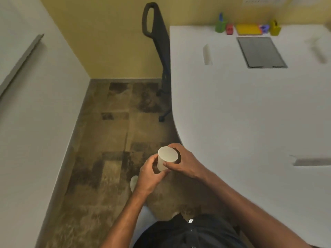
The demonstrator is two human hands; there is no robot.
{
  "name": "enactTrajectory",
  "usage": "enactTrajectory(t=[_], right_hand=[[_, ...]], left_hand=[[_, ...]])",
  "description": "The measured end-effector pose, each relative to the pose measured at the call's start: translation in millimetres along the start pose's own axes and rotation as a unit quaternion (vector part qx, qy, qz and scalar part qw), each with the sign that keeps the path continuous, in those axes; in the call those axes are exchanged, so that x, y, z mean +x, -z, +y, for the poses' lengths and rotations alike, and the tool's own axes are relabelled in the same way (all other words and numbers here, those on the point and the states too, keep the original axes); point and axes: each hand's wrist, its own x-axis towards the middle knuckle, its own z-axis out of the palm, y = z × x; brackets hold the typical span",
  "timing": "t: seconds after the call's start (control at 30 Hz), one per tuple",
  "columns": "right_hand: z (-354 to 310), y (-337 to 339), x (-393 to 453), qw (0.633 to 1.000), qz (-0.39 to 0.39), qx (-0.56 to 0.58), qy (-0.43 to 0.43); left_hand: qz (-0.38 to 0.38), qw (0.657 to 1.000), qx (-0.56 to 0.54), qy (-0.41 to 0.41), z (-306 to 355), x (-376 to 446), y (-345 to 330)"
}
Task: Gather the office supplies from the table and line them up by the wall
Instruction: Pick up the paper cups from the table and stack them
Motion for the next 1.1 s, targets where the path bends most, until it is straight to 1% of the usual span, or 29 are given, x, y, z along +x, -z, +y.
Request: enactTrajectory(t=[0.13, 0.27, 0.47, 0.63, 0.83, 0.93, 1.0, 1.1], right_hand=[[-9, 13, 77, 0.997, 0.055, 0.026, -0.043], [-29, 27, 142, 0.986, 0.116, 0.077, -0.094], [-46, 58, 221, 0.960, 0.212, 0.115, -0.142], [-35, 99, 281, 0.938, 0.264, 0.149, -0.171], [-12, 161, 347, 0.923, 0.290, 0.173, -0.186], [-1, 190, 379, 0.922, 0.299, 0.175, -0.170], [6, 206, 394, 0.918, 0.308, 0.174, -0.177], [14, 232, 413, 0.912, 0.328, 0.161, -0.184]], left_hand=[[-0.061, 0.997, -0.004, -0.035, 10, 102, 22], [-0.123, 0.991, 0.014, -0.058, 29, 194, 49], [-0.221, 0.967, 0.070, -0.109, 64, 320, 62], [-0.276, 0.947, 0.094, -0.134, 91, 413, 38], [-0.285, 0.946, 0.097, -0.117, 130, 495, 0], [-0.289, 0.941, 0.103, -0.144, 151, 535, -15], [-0.299, 0.939, 0.112, -0.129, 162, 558, -26], [-0.326, 0.927, 0.126, -0.138, 179, 588, -46]])
